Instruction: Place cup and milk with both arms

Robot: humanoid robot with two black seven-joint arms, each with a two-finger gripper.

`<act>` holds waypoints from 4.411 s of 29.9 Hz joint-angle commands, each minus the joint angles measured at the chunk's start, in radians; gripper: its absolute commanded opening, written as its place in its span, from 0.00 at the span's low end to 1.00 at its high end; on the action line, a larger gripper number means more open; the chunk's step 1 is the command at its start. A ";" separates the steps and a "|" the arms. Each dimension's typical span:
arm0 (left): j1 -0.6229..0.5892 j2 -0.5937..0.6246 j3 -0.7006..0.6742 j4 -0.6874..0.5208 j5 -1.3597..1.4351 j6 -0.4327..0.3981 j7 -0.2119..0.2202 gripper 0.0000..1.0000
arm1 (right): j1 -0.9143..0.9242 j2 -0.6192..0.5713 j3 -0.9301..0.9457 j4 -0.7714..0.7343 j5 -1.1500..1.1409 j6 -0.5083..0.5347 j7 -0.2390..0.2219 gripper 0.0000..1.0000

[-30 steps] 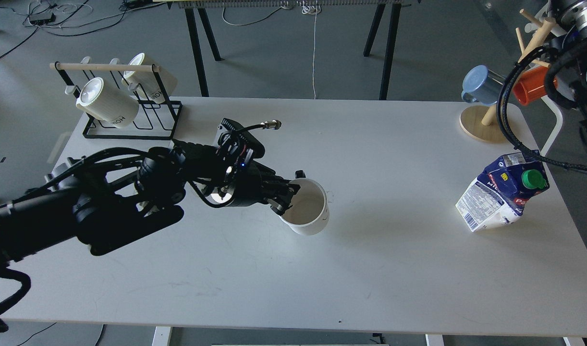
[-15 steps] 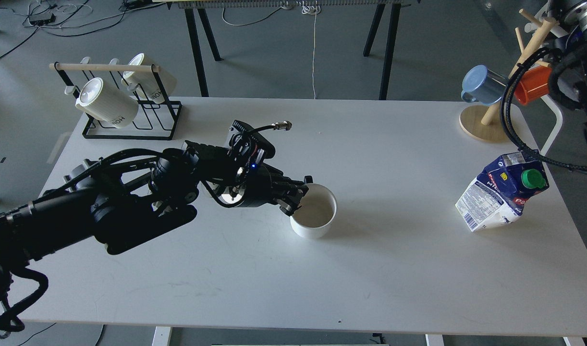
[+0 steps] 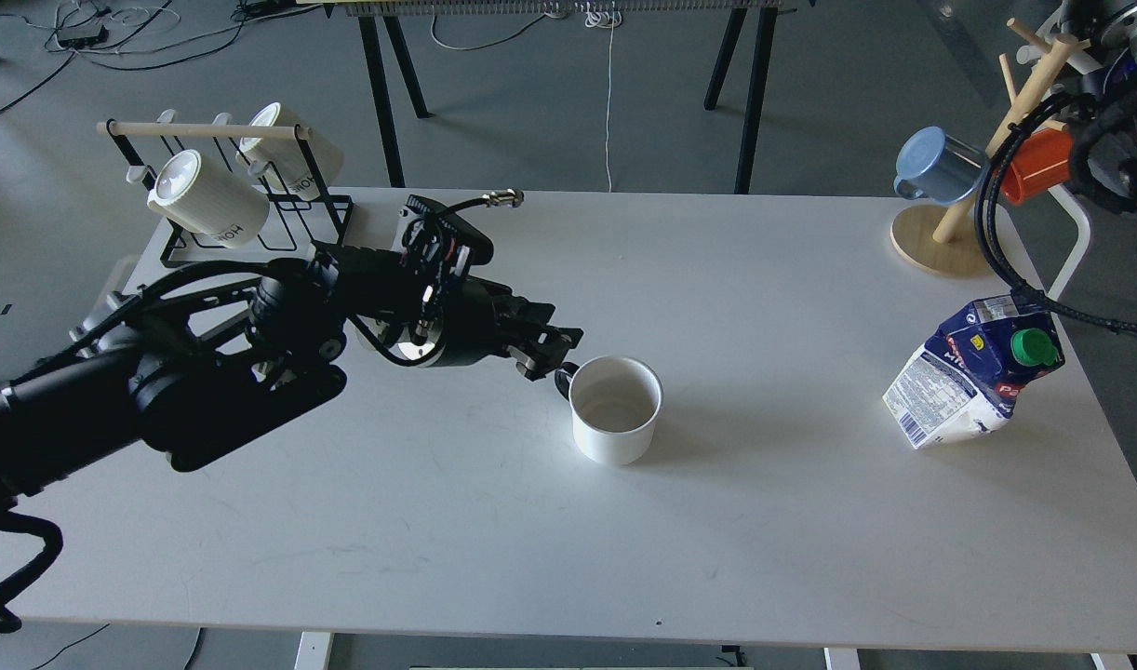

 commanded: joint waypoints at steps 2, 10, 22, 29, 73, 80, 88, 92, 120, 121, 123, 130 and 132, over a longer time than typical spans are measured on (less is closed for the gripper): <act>0.003 0.023 -0.138 0.000 -0.123 0.000 -0.027 0.69 | -0.013 -0.003 0.000 0.004 0.000 0.000 0.000 0.99; 0.005 0.017 -0.358 0.067 -0.578 0.000 -0.029 0.91 | -0.041 -0.028 0.001 0.056 0.000 0.000 0.000 0.99; 0.005 0.004 -0.439 0.242 -1.214 0.010 -0.127 0.99 | -0.199 -0.163 0.030 0.210 0.015 0.000 0.009 0.99; 0.000 -0.043 -0.510 0.469 -1.550 0.000 -0.125 0.99 | -0.363 -0.226 0.130 0.330 0.043 0.000 0.012 0.99; -0.009 -0.107 -0.527 0.595 -1.938 0.024 -0.029 1.00 | -1.515 -0.107 0.485 0.831 0.026 0.000 0.051 0.99; -0.006 -0.081 -0.510 0.595 -1.938 0.024 -0.029 1.00 | -1.399 -0.045 0.382 0.748 0.018 0.000 0.052 0.99; -0.001 -0.070 -0.510 0.595 -1.938 0.024 -0.030 1.00 | -1.299 0.049 0.331 0.676 -0.018 0.000 0.058 0.98; -0.001 -0.072 -0.508 0.595 -1.937 0.024 -0.029 1.00 | -1.251 0.058 0.336 0.654 -0.035 0.000 0.060 0.94; -0.008 -0.076 -0.508 0.610 -1.923 0.030 -0.029 1.00 | -1.226 0.118 0.328 0.665 -0.038 0.000 0.052 0.06; -0.009 -0.076 -0.508 0.610 -1.923 0.030 -0.029 1.00 | -1.237 0.123 0.328 0.687 -0.038 0.000 0.052 0.06; -0.009 -0.076 -0.508 0.610 -1.921 0.030 -0.029 1.00 | -1.257 0.129 0.325 0.750 -0.041 0.000 0.052 0.07; -0.018 -0.082 -0.482 0.612 -1.909 0.035 -0.029 1.00 | -1.262 0.176 0.207 0.853 -0.055 0.000 0.060 0.07; -0.023 -0.084 -0.467 0.620 -1.909 0.035 -0.030 1.00 | -1.253 0.211 0.173 0.852 -0.089 0.000 0.060 0.07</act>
